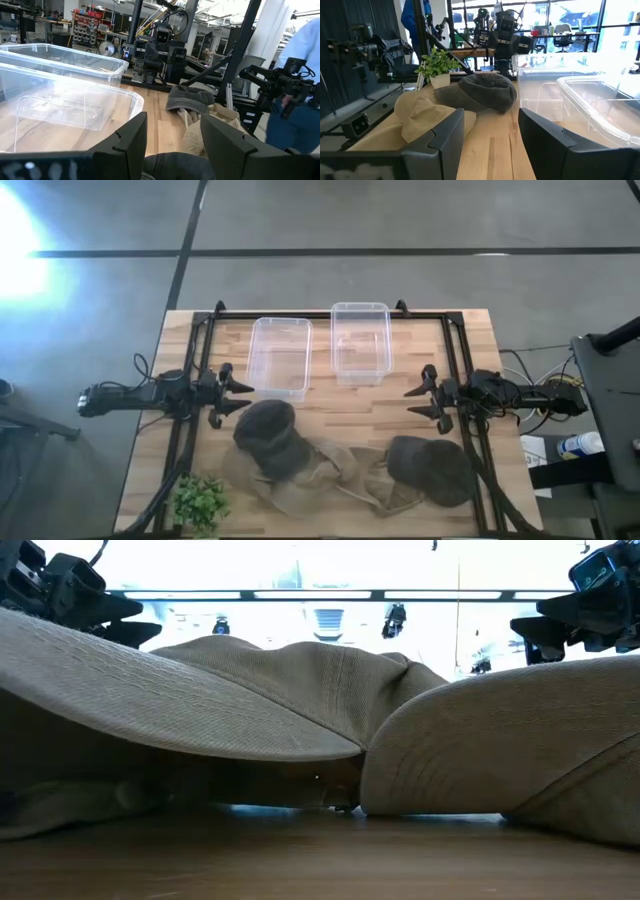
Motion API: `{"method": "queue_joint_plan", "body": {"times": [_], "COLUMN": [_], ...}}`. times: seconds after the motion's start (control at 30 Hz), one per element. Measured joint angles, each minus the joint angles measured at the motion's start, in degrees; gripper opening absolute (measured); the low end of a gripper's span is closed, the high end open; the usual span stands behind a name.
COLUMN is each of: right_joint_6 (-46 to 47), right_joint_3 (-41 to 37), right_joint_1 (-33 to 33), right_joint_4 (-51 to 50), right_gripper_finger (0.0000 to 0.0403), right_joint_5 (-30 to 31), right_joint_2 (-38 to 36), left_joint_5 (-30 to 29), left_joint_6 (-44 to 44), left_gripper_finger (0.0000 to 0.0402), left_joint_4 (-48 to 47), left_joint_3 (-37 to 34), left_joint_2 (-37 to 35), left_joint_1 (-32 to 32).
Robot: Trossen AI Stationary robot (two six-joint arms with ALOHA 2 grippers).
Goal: Pick & Place hat
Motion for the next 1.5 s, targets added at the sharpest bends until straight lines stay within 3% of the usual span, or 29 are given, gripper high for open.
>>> {"method": "queue_joint_plan", "body": {"times": [0.1, 0.3, 0.47, 0.73, 0.9, 1.03, 1.2, 1.33, 1.5], "right_joint_6": [1.89, 32.22, 50.35, 60.63, 67.88, 72.71, 74.23, 74.13, 78.31], "right_joint_3": [0.02, 0.00, 0.00, 0.00, 0.01, 0.96, 9.49, 18.31, 28.03], "right_joint_1": [0.01, 0.02, 0.02, 0.39, 1.09, 2.29, 4.42, 5.38, 7.22], "right_joint_4": [0.03, -0.07, -0.13, 1.99, 6.81, 11.03, 11.87, 11.67, 11.80], "right_gripper_finger": [0.0183, 0.0183, 0.0183, 0.0183, 0.0183, 0.0183, 0.0183, 0.0183, 0.0183], "right_joint_5": [0.91, 0.67, 1.56, 1.93, 3.76, 9.37, 13.92, 13.74, 7.98], "right_joint_2": [-0.01, -0.02, 0.36, 1.99, 6.79, 14.32, 30.13, 45.25, 62.67], "left_joint_5": [0.00, -0.01, 0.01, 0.00, 0.00, 0.01, 0.01, 0.01, 0.05], "left_joint_6": [0.01, 0.01, 0.01, -0.01, 0.00, 0.01, 0.01, 0.00, -3.48], "left_gripper_finger": [0.0179, 0.0179, 0.0179, 0.0179, 0.0179, 0.0179, 0.0179, 0.0179, 0.0179], "left_joint_4": [0.00, 0.00, 0.00, 0.00, 0.00, 0.04, 0.04, 0.08, 1.35], "left_joint_3": [0.00, 0.01, 0.01, -0.01, -0.01, -0.01, -0.01, 0.00, -0.01], "left_joint_2": [0.01, -0.01, -0.01, 0.00, 0.01, 0.01, 0.01, 0.01, -0.01], "left_joint_1": [0.00, 0.00, 0.00, 0.00, 0.00, -0.01, -0.01, -0.01, 0.00]}}
